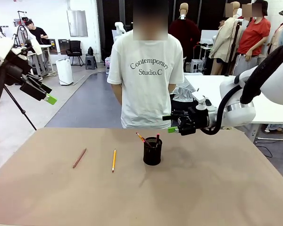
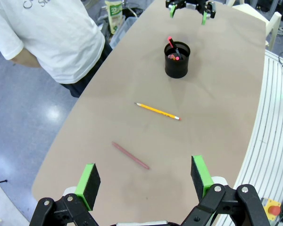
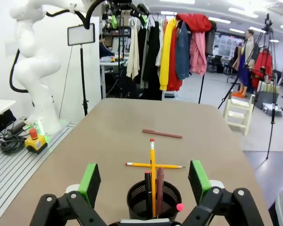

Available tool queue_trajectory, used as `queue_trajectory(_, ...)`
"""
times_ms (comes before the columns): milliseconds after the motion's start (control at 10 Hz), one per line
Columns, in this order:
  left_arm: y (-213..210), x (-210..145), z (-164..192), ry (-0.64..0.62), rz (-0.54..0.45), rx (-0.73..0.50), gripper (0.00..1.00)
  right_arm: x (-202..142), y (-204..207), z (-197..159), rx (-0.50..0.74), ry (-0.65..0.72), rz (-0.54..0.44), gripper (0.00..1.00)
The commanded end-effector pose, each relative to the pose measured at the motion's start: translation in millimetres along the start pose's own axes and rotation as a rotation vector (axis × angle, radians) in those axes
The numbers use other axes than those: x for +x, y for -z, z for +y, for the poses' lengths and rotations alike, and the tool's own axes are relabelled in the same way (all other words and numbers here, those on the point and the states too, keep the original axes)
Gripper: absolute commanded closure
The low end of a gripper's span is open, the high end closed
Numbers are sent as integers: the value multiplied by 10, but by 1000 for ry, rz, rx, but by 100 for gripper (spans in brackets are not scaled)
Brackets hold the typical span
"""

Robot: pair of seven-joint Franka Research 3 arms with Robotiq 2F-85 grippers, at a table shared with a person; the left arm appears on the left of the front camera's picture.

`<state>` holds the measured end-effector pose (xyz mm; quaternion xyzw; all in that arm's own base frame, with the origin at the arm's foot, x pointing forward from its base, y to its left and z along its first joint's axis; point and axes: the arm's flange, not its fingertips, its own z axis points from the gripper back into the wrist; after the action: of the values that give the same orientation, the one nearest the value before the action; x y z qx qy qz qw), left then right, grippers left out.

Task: Place the pens into the pen holder.
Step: Pick up a writing instrument from the table and place it into the Pen holder.

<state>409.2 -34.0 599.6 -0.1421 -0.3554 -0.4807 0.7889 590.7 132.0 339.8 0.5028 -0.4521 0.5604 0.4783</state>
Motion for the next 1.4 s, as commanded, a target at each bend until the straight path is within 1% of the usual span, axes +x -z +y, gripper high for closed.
queue_trajectory(0, -10, -10, -1, 7, -6, -5, 0, 246, -109, 10, 15, 26, 108, 0)
queue_trajectory(200, -10, -10, -1, 7, -6, -5, 0, 577, -299, 5, 10, 46, 248, 0)
queue_trajectory(300, -10, -10, -1, 7, -6, -5, 0, 728, -391, -4, 3, 46, 296, 0)
queue_trajectory(400, -10, -10, -1, 7, -6, -5, 0, 861, -495, -21, -37, 36, 351, 0)
queue_trajectory(500, -10, -10, -1, 7, -6, -5, 0, 988, -636, -11, -56, 64, 410, 0)
queue_trajectory(600, -10, -10, -1, 7, -6, -5, 0, 1099, -833, -49, -98, 79, 480, 0)
queue_trajectory(800, -10, -10, -1, 7, -6, -5, 0, 1199, -1163, -51, -122, 75, 568, 0)
queue_trajectory(1000, -10, -10, -1, 7, -6, -5, 0, 1239, -1383, -36, -131, 109, 625, 0)
queue_trajectory(1100, -10, -10, -1, 7, -6, -5, 0, 1217, -1429, -61, -115, 134, 626, 0)
queue_trajectory(1200, -10, -10, -1, 7, -6, -5, 0, 1202, -1447, -34, -129, 132, 612, 0)
queue_trajectory(1300, -10, -10, -1, 7, -6, -5, 0, 1165, -1438, -45, -118, 139, 581, 0)
